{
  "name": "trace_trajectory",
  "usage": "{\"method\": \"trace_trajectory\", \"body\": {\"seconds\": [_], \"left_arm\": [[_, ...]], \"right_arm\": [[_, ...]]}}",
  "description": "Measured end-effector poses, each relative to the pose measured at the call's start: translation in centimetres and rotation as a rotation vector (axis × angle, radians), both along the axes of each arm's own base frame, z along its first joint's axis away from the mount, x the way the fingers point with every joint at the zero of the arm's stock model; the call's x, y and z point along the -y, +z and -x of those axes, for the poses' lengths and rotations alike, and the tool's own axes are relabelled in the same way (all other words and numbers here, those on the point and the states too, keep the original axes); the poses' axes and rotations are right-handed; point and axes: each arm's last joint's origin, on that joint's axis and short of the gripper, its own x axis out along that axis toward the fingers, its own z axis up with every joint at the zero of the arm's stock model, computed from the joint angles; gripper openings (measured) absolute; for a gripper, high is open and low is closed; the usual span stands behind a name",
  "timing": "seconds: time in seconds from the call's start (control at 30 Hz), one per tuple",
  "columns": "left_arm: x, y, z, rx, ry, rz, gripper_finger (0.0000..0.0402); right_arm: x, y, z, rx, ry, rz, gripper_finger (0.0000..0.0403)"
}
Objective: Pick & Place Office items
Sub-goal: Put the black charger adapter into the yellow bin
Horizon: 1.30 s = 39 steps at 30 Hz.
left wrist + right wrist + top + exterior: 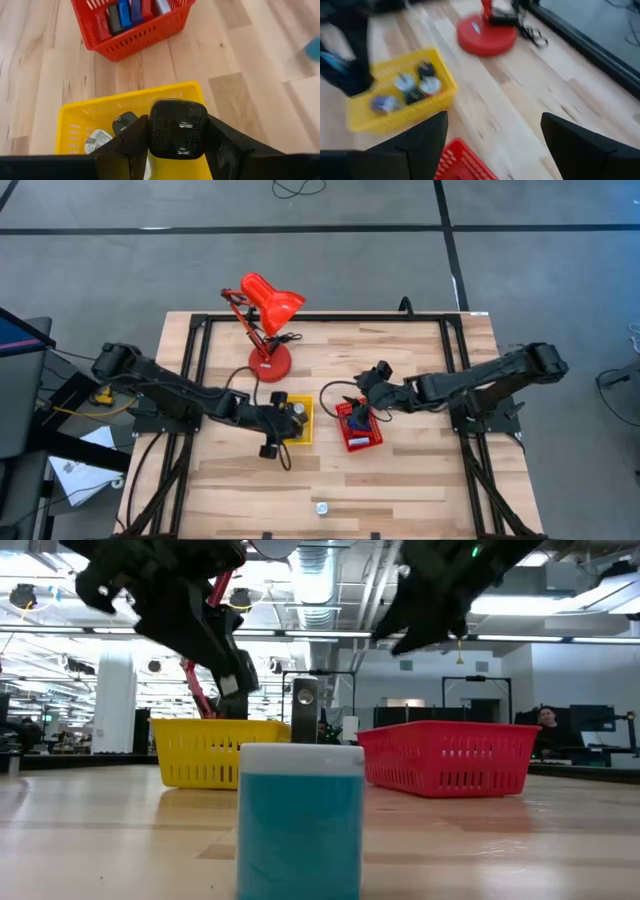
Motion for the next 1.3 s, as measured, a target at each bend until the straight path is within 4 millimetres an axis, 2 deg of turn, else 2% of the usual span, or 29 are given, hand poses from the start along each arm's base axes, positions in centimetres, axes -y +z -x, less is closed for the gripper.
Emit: {"method": "trace_trajectory", "body": {"seconds": [0.27,0.37,0.7,1.3], "left_arm": [[0.2,-1.4,-1.3,0.008,-0.011,-0.005,0.0149],[0.2,-1.5,-1.6,0.029,-0.011,-0.003,0.0151],[-0.3,-3.7,-2.4,-0.041,0.016,-0.019,0.0153],[-0.3,-4.2,-2.4,-0.085,-0.008,0.057,0.0153]], "right_arm": [[0.9,-2.9,-1.6,-0.078,-0.042,-0.038,0.0312],[1.0,-2.7,-1.8,-0.044,-0.051,-0.05,0.0312],[0.0,-1.1,-0.9,0.005,-0.011,-0.049,0.0312],[-0.2,-1.3,-0.9,-0.008,-0.008,-0.046,0.0312]]}}
